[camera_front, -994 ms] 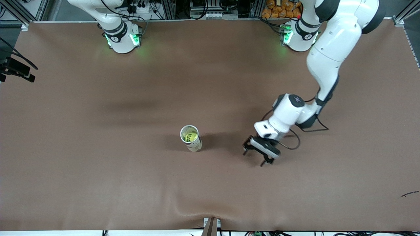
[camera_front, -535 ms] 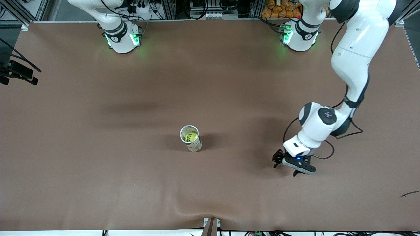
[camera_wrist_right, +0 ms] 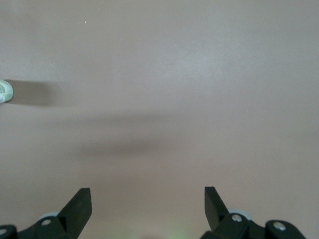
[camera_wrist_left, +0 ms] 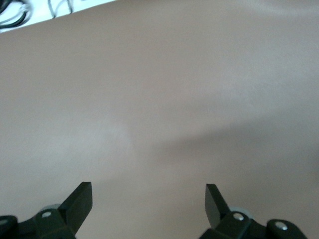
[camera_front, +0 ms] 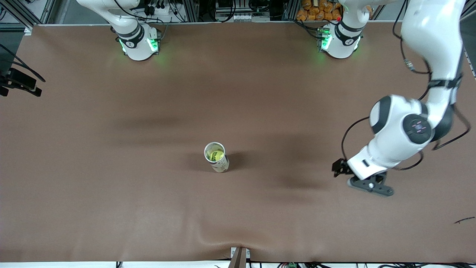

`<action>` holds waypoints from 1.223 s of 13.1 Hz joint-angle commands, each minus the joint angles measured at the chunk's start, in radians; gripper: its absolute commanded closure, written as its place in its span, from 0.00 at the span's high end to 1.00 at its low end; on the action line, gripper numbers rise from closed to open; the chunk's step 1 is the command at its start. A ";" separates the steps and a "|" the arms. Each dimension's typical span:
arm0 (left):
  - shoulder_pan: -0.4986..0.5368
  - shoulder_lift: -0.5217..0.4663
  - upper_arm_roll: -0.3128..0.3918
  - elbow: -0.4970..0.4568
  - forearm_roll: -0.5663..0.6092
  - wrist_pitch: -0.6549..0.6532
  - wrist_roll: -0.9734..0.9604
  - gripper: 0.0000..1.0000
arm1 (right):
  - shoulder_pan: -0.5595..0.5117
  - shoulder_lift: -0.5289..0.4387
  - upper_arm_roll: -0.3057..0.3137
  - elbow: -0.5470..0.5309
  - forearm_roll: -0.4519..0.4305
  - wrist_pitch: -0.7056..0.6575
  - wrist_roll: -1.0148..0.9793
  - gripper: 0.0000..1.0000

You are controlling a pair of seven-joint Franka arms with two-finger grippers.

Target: Insert tennis ball vertically with right arm

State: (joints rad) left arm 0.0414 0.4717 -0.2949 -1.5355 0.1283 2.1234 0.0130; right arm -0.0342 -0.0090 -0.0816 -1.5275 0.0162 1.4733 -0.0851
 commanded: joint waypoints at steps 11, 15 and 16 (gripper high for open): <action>0.048 -0.387 0.150 0.075 -0.138 -0.585 0.007 1.00 | -0.004 0.014 0.023 0.049 0.001 -0.021 0.128 1.00; 0.043 -0.521 0.189 -0.066 -0.127 -0.597 0.007 1.00 | -0.006 0.014 0.023 0.049 -0.001 -0.022 0.114 1.00; 0.043 -0.545 0.194 -0.089 -0.127 -0.599 0.007 1.00 | -0.007 0.014 0.023 0.049 -0.002 -0.022 0.111 1.00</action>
State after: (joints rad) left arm 0.0919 -0.0023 -0.1209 -1.5410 -0.0133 1.5157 0.0182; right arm -0.0330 -0.0052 -0.0665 -1.5034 0.0168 1.4682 0.0128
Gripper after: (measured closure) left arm 0.000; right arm 0.000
